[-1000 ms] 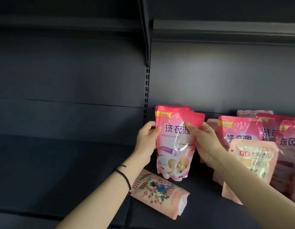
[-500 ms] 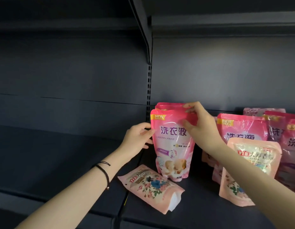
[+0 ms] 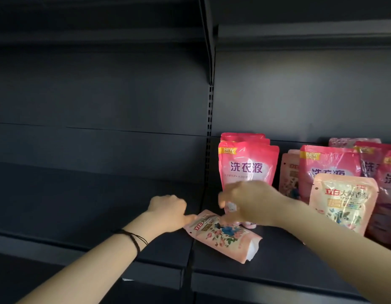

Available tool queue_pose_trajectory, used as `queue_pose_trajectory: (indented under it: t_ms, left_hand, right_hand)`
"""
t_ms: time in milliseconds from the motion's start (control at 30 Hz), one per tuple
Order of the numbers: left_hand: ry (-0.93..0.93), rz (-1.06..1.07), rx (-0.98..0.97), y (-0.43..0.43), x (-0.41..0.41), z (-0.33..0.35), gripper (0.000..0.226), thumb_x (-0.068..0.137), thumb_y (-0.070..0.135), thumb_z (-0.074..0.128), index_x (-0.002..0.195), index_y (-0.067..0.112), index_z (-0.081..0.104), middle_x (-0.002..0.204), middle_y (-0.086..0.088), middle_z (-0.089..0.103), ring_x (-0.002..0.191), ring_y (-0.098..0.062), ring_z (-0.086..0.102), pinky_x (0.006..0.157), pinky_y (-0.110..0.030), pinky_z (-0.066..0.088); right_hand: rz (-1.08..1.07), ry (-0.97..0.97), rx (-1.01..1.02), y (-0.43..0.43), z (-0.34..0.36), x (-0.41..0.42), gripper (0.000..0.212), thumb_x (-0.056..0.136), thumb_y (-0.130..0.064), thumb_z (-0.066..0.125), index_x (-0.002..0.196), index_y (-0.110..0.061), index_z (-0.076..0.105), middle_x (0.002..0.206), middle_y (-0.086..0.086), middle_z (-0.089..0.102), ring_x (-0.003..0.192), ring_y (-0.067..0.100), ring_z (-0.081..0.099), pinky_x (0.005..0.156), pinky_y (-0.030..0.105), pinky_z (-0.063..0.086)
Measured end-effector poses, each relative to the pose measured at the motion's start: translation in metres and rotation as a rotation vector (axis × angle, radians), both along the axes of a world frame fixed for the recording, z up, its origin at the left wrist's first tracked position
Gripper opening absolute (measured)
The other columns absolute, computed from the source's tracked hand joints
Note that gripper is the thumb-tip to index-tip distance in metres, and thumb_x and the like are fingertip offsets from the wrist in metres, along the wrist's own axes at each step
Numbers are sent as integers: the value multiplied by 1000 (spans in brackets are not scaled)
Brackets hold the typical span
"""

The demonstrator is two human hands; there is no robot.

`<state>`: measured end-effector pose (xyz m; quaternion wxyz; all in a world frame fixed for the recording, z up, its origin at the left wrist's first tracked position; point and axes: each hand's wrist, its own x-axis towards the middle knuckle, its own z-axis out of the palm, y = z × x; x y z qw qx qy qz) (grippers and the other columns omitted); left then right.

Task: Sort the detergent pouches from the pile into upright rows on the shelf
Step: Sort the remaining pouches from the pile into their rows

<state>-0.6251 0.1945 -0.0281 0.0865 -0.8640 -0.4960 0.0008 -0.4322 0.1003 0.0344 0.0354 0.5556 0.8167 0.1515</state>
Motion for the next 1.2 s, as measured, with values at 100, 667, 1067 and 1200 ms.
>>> queue_pose_trajectory:
  t_ms: [100,667,1067,1200]
  left_hand:
    - [-105,70,-94,3,4,-12,59,86,72,38,62,19,48,62,6,50,56,-13,47,49,-26,30]
    - [-1180,38,-500,-4,10,-8,18,91,17,63,74,13,59,82,-12,69,75,-21,64,69,-36,53]
    - [-1506,-324,-360,-47,64,39,12,90,18,64,83,11,57,79,1,68,67,4,64,57,-11,49]
    - [-1587,-285,-318,-50,81,24,14,88,18,67,98,11,59,89,-1,72,78,-3,70,61,-16,54]
  right_hand:
    - [-179,-29,-279,1,-21,-7,61,82,-63,57,131,-28,48,124,-3,56,110,21,55,89,39,49]
    - [-352,698,-370,-2,-54,5,84,72,-53,76,137,-29,29,127,-7,42,111,15,48,90,31,47]
    - [-147,1908,21,-22,-78,22,19,91,-13,64,109,-12,59,101,3,75,90,18,73,73,35,60]
    - [-126,1955,19,-24,-87,26,20,91,-14,63,111,-14,58,104,2,74,92,16,72,72,31,59]
